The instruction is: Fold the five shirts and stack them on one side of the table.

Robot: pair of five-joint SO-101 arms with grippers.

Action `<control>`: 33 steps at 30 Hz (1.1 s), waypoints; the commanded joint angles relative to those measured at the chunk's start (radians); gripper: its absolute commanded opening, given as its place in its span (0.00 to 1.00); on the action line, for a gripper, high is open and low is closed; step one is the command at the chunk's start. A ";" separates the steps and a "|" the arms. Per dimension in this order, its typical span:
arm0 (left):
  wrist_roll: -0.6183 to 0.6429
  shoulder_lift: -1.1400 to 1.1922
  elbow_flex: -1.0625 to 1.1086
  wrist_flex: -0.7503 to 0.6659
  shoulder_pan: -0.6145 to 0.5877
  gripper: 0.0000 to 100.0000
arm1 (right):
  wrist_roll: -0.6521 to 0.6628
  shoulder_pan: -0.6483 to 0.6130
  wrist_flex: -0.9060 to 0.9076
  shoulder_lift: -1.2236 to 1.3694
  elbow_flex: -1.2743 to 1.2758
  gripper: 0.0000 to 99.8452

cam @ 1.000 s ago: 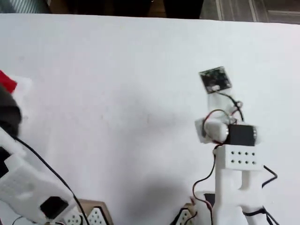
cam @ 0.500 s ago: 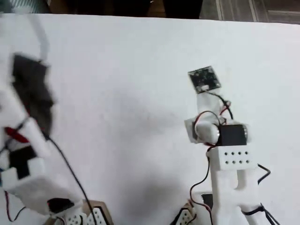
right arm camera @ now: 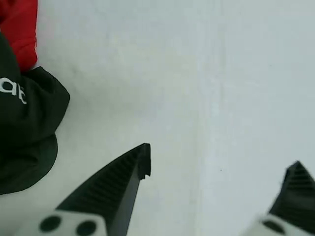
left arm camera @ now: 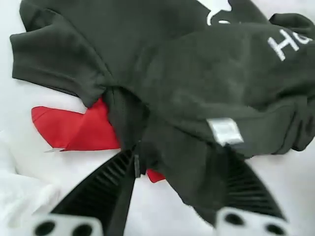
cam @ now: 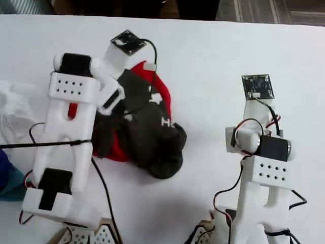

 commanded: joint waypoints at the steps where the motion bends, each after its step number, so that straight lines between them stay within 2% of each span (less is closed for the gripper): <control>1: 0.005 -0.075 -0.031 -0.018 -0.077 0.38 | -0.006 -0.068 -0.015 0.001 -0.011 0.43; 5: 0.003 -0.100 -0.077 -0.018 -0.219 0.38 | -0.006 -0.277 -0.015 0.002 -0.011 0.43; 9: 0.008 -0.103 -0.099 -0.026 -0.439 0.38 | -0.012 -0.545 -0.024 0.004 -0.011 0.43; 13: 0.008 -0.097 -0.096 -0.028 -0.623 0.38 | -0.014 -0.694 -0.084 0.097 -0.006 0.43; 19: 0.000 -0.095 -0.091 -0.020 -0.764 0.38 | -0.009 -0.737 -0.205 0.414 -0.072 0.43; 22: -0.002 -0.095 -0.091 -0.020 -0.804 0.38 | -0.008 -0.759 -0.202 0.559 -0.169 0.41; 24: -0.002 -0.095 -0.091 -0.020 -0.815 0.38 | -0.011 -0.765 -0.177 0.639 -0.239 0.33; 29: 0.000 -0.095 -0.091 -0.020 -0.818 0.38 | -0.015 -0.757 -0.140 0.782 -0.390 0.00; 31: 0.000 -0.095 -0.091 -0.020 -0.818 0.38 | -0.015 -0.756 -0.127 0.797 -0.422 0.04; 33: 0.000 -0.095 -0.091 -0.020 -0.816 0.38 | -0.014 -0.753 -0.119 0.783 -0.446 0.02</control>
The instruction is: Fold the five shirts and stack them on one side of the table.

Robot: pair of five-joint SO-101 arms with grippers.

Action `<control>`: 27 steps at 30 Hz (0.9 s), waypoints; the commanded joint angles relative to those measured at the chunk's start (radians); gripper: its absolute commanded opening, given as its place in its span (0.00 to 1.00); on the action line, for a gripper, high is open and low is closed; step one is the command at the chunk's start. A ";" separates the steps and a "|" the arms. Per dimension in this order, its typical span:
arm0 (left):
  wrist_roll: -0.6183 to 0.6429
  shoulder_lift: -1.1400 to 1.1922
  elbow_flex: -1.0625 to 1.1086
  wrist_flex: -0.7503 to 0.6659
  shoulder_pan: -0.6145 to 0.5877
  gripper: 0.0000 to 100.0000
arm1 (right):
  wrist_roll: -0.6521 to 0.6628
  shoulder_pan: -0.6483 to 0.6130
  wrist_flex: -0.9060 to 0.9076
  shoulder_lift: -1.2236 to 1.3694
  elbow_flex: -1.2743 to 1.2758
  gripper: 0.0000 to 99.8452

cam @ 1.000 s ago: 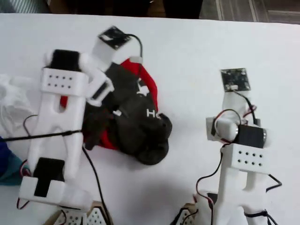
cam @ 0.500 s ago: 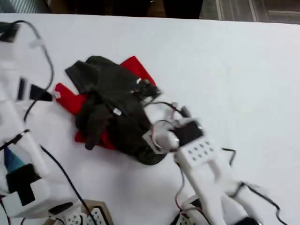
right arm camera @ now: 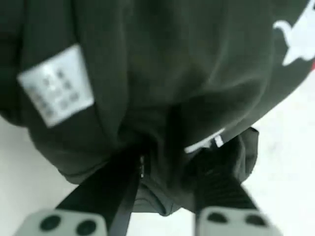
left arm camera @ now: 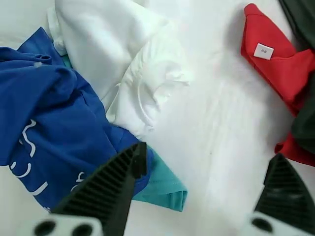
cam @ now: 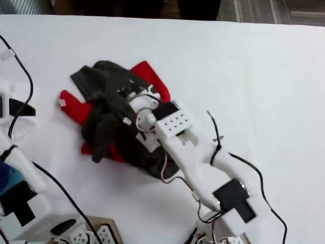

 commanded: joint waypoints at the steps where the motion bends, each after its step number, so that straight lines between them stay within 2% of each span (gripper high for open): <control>1: 0.000 -0.037 -0.033 -0.008 -0.009 0.38 | -0.002 0.012 0.027 -0.024 -0.083 0.02; 8: 0.000 -0.037 0.008 -0.015 -0.006 0.38 | 0.002 0.085 0.077 -0.188 -0.138 0.02; 13: 0.002 -0.037 0.084 -0.083 -0.005 0.38 | 0.002 0.074 0.110 -0.211 -0.143 0.02; 15: 0.003 -0.037 0.107 -0.098 -0.005 0.38 | 0.002 0.116 0.125 -0.229 -0.173 0.02; 21: 0.000 -0.037 0.151 -0.100 -0.003 0.38 | 0.002 0.426 0.170 -0.374 -0.393 0.02; 27: 0.000 -0.037 0.203 -0.098 0.089 0.38 | 0.002 0.700 0.171 -0.455 -0.496 0.02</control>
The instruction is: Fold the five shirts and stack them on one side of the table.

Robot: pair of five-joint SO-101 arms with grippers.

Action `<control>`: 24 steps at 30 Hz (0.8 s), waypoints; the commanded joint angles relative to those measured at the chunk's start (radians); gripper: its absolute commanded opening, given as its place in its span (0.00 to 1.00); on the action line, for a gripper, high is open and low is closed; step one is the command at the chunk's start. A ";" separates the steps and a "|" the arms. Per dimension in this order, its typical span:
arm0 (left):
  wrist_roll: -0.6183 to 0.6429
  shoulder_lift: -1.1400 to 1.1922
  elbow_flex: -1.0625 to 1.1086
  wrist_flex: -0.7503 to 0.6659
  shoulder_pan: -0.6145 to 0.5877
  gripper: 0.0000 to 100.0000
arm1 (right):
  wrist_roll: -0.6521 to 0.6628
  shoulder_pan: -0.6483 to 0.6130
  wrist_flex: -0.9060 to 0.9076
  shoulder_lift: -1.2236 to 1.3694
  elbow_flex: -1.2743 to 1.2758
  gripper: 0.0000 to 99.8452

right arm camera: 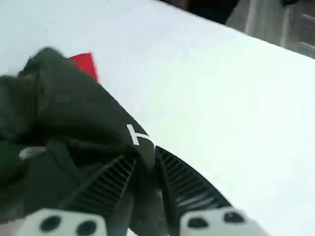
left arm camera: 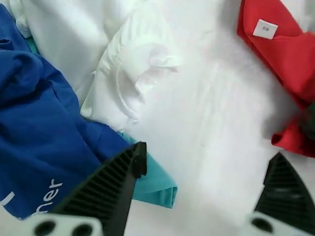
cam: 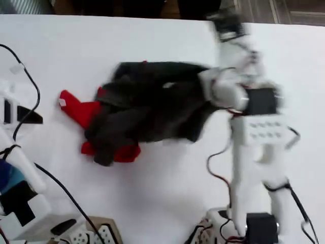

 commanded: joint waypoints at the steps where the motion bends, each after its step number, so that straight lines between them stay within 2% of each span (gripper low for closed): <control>1: 0.000 -0.037 0.022 -0.014 0.089 0.38 | 0.002 0.163 0.004 -0.077 -0.077 0.02; 8: 0.006 -0.037 0.111 -0.029 0.381 0.38 | 0.002 0.498 -0.059 -0.196 -0.117 0.02; 12: 0.025 -0.035 0.154 -0.130 0.539 0.38 | 0.002 0.676 -0.119 -0.274 -0.117 0.02; 16: 0.114 -0.035 0.239 -0.275 0.628 0.39 | 0.003 0.820 -0.168 -0.328 -0.114 0.02; 20: 0.130 -0.035 0.366 -0.377 0.703 0.39 | 0.081 0.866 -0.165 -0.344 -0.109 0.02; 24: 0.133 -0.035 0.430 -0.407 0.781 0.39 | 0.120 0.865 -0.153 -0.351 -0.074 0.02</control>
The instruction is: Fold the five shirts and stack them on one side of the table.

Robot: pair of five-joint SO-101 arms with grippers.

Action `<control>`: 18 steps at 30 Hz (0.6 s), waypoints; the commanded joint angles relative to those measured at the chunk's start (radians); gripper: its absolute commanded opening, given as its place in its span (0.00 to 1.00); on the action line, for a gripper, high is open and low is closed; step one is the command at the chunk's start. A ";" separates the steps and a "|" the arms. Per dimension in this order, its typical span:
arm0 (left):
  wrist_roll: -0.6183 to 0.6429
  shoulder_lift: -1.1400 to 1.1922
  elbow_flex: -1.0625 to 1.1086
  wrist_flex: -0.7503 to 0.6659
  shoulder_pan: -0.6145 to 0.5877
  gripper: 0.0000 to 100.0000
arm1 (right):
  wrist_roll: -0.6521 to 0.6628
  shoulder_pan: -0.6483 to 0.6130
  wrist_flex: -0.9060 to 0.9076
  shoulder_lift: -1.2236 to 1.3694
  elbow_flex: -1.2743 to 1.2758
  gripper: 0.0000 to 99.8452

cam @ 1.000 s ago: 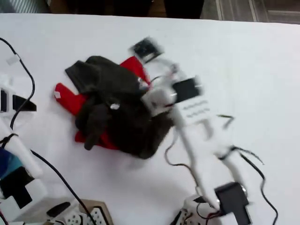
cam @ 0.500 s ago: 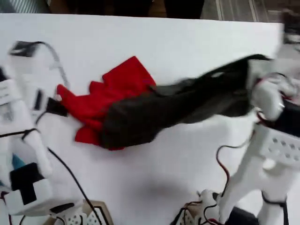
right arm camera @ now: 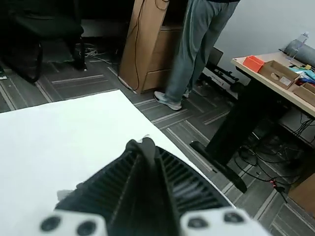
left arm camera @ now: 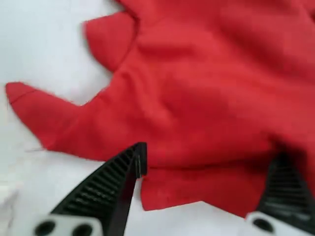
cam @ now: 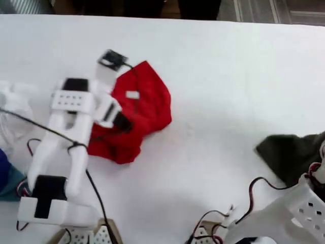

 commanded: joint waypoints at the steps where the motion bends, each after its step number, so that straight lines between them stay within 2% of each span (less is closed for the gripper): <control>1: 0.008 -0.035 0.021 -0.028 0.075 0.39 | 0.023 0.001 -0.013 -0.031 0.002 0.02; 6: 0.000 -0.002 0.021 -0.026 0.120 0.38 | 0.023 -0.053 0.035 -0.031 0.026 0.02; 8: -0.020 0.055 0.018 -0.026 0.117 0.34 | 0.023 -0.081 0.056 -0.031 0.026 0.02; 10: -0.058 0.130 0.016 -0.026 0.103 0.21 | 0.018 -0.097 0.065 -0.036 0.026 0.02; 12: -0.064 0.206 0.010 -0.037 0.066 0.01 | 0.017 -0.102 0.067 -0.056 0.034 0.02; 14: -0.064 0.265 -0.008 -0.043 0.011 0.06 | 0.015 -0.102 0.071 -0.077 0.034 0.02; 16: -0.068 0.296 -0.044 -0.040 -0.058 0.02 | 0.014 -0.117 0.071 -0.094 0.035 0.02; 18: -0.068 0.296 -0.093 -0.021 -0.143 0.03 | 0.014 -0.153 0.073 -0.107 0.064 0.02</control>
